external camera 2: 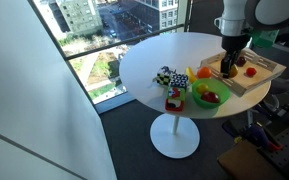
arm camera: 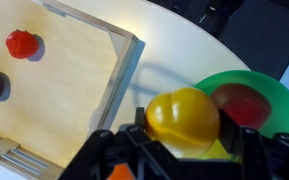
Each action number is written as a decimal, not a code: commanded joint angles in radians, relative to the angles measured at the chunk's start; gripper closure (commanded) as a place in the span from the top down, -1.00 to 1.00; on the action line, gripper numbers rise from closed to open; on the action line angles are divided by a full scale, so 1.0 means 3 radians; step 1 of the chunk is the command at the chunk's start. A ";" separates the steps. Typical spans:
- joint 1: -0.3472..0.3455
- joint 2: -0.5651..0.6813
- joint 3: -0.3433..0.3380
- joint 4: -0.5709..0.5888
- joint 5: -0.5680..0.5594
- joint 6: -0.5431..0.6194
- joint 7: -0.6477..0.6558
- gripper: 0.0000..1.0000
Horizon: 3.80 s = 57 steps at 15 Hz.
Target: Put the apple in the green bowl
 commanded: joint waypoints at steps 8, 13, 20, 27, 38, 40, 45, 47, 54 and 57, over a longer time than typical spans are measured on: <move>-0.0005 -0.0001 0.0006 0.0003 0.0002 -0.0006 -0.0001 0.37; 0.0016 0.0011 0.0028 0.0012 -0.0010 0.0013 -0.0007 -0.13; 0.0125 0.0099 0.0145 0.0090 -0.0052 0.0078 0.0034 -0.13; 0.0171 0.0341 0.0181 0.0064 -0.0011 0.0511 0.0002 -0.13; 0.0161 0.0566 0.0150 0.0061 0.0034 0.0695 -0.0038 0.90; 0.0168 0.0552 0.0154 0.0067 0.0020 0.0668 -0.0027 0.99; 0.0183 0.0472 0.0167 0.0083 0.0041 0.0597 0.0006 1.00; 0.0186 0.0422 0.0169 0.0090 0.0045 0.0570 0.0025 1.00; 0.0169 0.0174 0.0158 0.0140 0.0097 0.0284 0.0257 1.00; 0.0147 0.0048 0.0142 0.0118 0.0228 0.0146 0.0327 1.00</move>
